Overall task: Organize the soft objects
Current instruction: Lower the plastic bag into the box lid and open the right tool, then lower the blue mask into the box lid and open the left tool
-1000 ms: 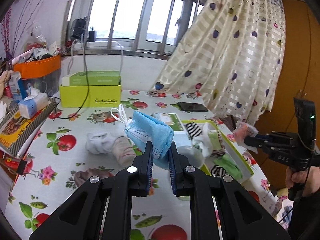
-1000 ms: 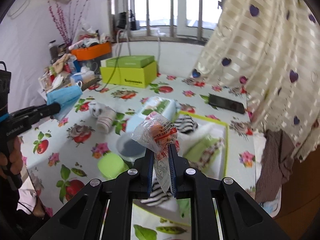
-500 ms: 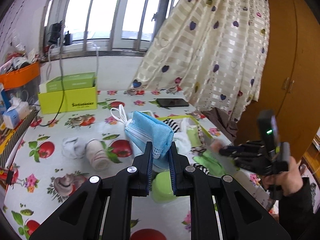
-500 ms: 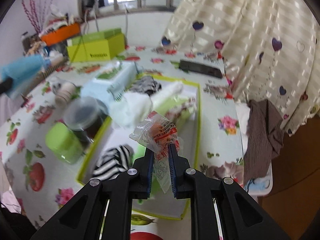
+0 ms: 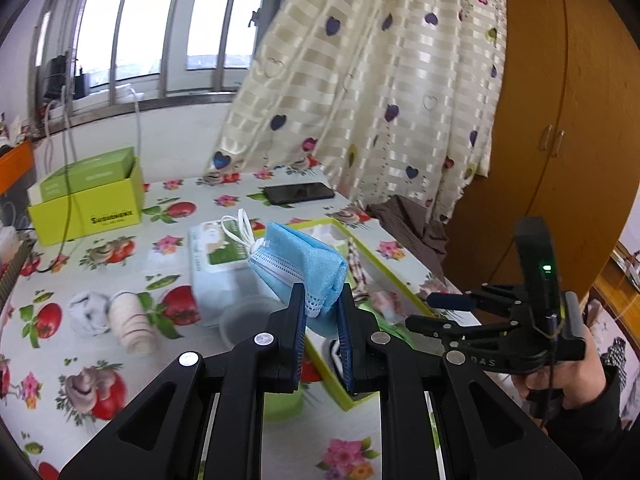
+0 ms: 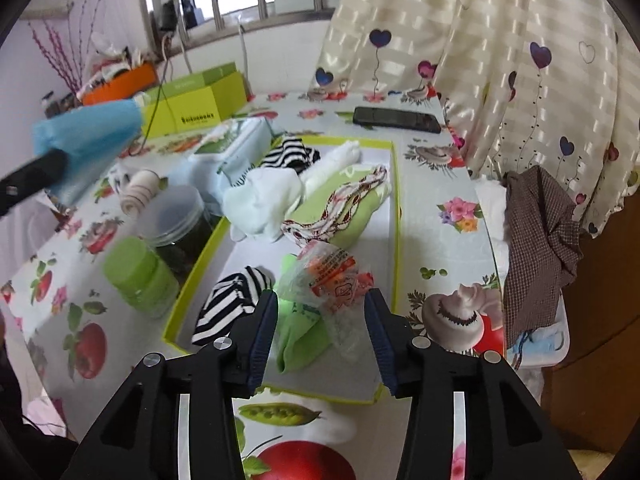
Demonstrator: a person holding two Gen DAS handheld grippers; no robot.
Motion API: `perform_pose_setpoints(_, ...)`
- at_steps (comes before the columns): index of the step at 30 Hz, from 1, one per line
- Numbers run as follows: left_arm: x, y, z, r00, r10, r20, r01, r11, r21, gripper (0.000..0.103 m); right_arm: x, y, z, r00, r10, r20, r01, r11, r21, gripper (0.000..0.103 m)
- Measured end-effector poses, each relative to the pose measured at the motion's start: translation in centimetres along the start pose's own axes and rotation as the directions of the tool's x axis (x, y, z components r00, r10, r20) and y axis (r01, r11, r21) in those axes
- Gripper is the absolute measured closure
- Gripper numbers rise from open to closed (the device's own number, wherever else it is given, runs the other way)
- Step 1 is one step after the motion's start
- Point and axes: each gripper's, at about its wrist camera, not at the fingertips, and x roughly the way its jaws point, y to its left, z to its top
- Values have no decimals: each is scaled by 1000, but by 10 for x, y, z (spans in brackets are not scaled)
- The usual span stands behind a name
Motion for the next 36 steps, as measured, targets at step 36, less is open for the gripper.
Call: perform_pose_setpoints(36, 102, -39, -5, 970, -107, -219, 110, 994, -1, 63, -25, -9, -15, 997, 25, 73, -30, 997, 71, 52)
